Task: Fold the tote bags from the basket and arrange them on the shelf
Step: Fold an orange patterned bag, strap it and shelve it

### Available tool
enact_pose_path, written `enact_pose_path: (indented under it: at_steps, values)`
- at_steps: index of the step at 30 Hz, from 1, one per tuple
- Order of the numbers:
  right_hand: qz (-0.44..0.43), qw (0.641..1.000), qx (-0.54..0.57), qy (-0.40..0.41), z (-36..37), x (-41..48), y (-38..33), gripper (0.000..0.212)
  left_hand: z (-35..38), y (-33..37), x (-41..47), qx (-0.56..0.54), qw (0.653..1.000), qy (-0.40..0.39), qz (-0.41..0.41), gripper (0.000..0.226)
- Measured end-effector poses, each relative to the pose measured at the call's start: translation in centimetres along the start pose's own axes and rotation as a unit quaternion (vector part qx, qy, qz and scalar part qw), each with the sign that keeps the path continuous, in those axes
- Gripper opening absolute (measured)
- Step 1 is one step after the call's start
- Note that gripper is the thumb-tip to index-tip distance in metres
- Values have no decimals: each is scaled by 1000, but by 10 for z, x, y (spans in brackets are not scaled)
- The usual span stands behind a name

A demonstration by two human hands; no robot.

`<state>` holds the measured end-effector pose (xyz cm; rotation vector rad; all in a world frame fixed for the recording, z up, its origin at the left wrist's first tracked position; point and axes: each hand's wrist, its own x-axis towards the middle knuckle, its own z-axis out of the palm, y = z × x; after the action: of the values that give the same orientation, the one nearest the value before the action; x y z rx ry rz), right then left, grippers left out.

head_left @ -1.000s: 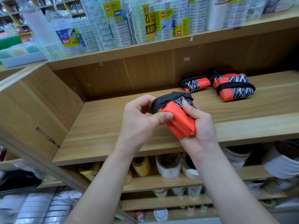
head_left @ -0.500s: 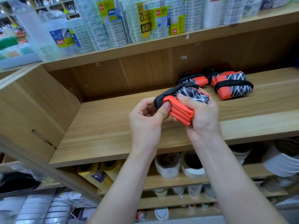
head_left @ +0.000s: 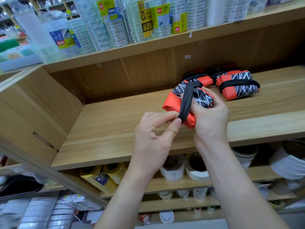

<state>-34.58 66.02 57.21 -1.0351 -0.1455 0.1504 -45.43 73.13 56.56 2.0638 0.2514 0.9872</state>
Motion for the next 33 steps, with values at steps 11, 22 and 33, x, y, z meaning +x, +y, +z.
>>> enact_pose_path:
  at_steps: [11, 22, 33]
  values:
    - [-73, 992, -99, -39, 9, -14, -2, 34, 10, 24, -7, -78, 988, 120, -57, 9]
    - [-129, 971, -142, -145, -8, 3, -2, 56, -5, 37, 12, -35, 993, 38, -107, 29]
    - [-112, 956, -192, -192, -15, 6, -9, 34, 4, 17, 28, -84, 963, -146, -209, 55]
